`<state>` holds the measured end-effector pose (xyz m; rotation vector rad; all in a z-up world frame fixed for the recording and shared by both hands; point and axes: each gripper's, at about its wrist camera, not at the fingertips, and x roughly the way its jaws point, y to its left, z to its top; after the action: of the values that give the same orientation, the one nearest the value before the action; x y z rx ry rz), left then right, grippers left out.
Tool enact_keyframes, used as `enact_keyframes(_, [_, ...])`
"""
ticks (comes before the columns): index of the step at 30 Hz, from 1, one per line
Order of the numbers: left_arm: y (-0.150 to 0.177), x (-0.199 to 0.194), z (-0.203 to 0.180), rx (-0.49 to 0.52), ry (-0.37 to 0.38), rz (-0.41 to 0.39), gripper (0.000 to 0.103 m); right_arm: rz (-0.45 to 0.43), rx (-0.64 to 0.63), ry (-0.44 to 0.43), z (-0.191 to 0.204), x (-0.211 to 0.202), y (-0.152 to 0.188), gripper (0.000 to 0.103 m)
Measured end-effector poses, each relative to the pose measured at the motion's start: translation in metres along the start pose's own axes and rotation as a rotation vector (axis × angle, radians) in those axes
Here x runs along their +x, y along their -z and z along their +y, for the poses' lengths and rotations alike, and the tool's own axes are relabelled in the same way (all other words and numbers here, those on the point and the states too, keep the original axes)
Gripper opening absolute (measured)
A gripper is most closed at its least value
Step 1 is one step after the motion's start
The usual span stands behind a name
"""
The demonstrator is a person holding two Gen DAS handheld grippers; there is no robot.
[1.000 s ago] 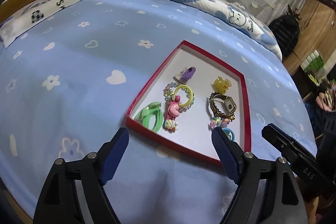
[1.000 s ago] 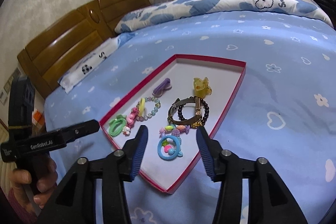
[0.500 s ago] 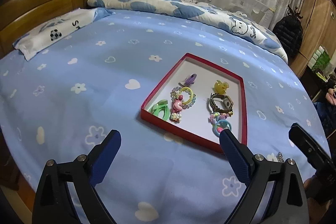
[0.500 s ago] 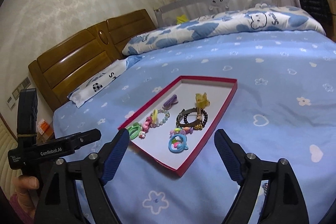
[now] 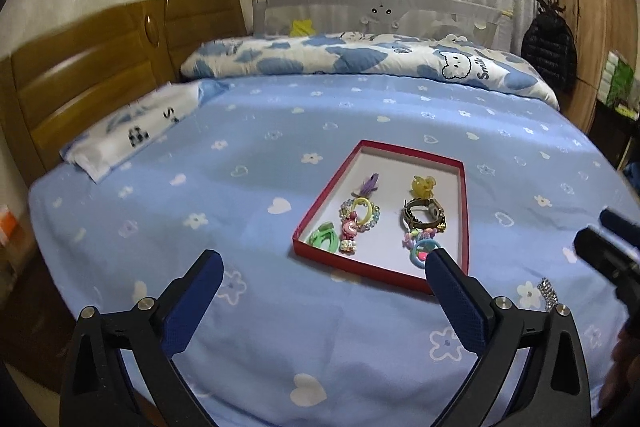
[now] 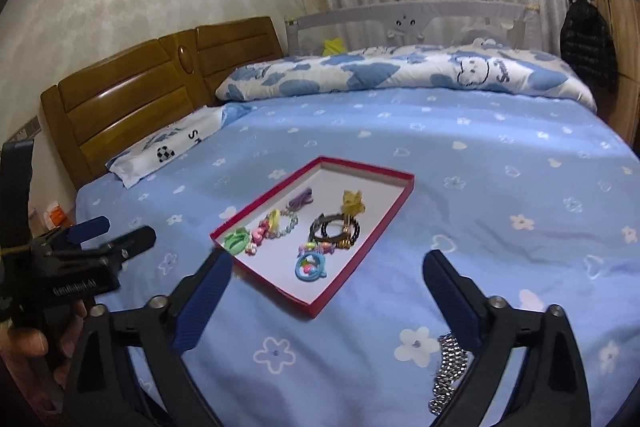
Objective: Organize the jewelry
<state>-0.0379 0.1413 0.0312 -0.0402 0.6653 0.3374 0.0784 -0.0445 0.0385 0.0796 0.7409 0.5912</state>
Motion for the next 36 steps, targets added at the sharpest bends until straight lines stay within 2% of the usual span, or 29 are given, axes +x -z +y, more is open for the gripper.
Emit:
enact_keyframes(5, [0.017,-0.008,-0.01,0.012,-0.015,-0.007,0.102,-0.022,-0.025,0.03,0.004,-0.008,0.009,0.102])
enact_keyframes(10, [0.03,-0.002,-0.015,0.02,-0.021,0.015,0.102,0.013,-0.01,0.061,-0.002,-0.001,0.029,0.102])
enact_keyframes(23, [0.034,0.004,-0.017,0.015,-0.029,0.009,0.102,0.032,0.012,0.088,-0.017,0.007,0.049,0.102])
enact_keyframes(36, [0.026,0.02,-0.017,0.014,-0.028,0.007,0.102,0.049,0.006,0.098,-0.021,0.022,0.043,0.102])
